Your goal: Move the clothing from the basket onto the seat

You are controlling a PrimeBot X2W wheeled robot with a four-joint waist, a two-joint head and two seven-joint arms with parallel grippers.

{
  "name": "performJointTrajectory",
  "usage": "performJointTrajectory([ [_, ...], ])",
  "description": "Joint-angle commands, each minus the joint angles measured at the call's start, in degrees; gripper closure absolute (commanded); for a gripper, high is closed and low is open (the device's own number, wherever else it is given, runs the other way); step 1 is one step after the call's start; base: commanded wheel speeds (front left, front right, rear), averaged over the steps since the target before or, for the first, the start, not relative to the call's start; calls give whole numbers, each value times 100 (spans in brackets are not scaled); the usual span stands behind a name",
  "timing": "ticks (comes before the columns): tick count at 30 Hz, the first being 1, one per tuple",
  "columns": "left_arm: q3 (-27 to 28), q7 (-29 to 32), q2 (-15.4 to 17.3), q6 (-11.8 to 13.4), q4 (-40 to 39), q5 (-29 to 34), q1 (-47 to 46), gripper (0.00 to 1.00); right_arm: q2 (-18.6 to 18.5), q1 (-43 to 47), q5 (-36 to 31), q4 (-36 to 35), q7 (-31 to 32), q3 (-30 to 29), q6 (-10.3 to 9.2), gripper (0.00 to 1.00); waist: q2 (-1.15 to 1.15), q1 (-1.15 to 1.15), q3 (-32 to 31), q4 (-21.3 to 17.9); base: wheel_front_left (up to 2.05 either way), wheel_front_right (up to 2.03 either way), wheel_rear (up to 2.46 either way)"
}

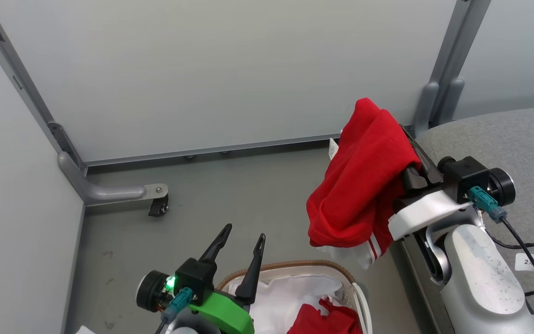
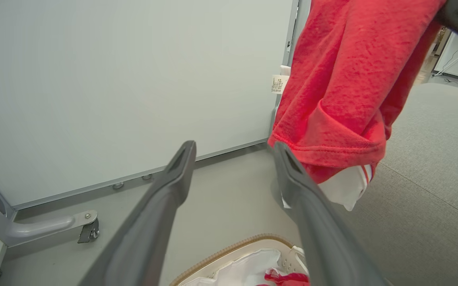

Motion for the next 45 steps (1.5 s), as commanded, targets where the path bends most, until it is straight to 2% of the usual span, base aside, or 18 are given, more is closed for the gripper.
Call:
performJointTrajectory([
  [1, 84, -3, -20, -37, -18, 63, 117, 0, -20, 79, 31, -14, -14, 12, -6, 100, 0, 0, -1, -30, 0, 0, 0],
  [7, 278, -3, -145, -160, -157, 314, 266, 0, -23, 135, 16, 15, -14, 42, -6, 100, 0, 0, 78, -476, 0, 0, 0],
  [22, 364, -2, -230, -284, -279, 486, 164, 0, -19, 227, -311, -17, -14, -349, -6, 100, 0, 0, 538, -2257, 0, 0, 0],
  [27, 264, -3, -228, -303, -290, 476, 50, 0, -17, 212, -325, -61, -14, -472, -6, 100, 0, 0, 699, -2579, 0, 0, 0],
  [36, 59, -3, -227, -356, -254, 586, -118, 0, -17, 175, -371, -111, -14, -761, -6, 100, 0, 0, 931, -2521, 0, 0, 0],
  [45, 2, -3, -225, -403, -360, 811, -450, 0, -20, -780, -1000, -319, -14, -1754, -6, 100, 0, 0, 1675, -2105, 0, 0, 0],
])
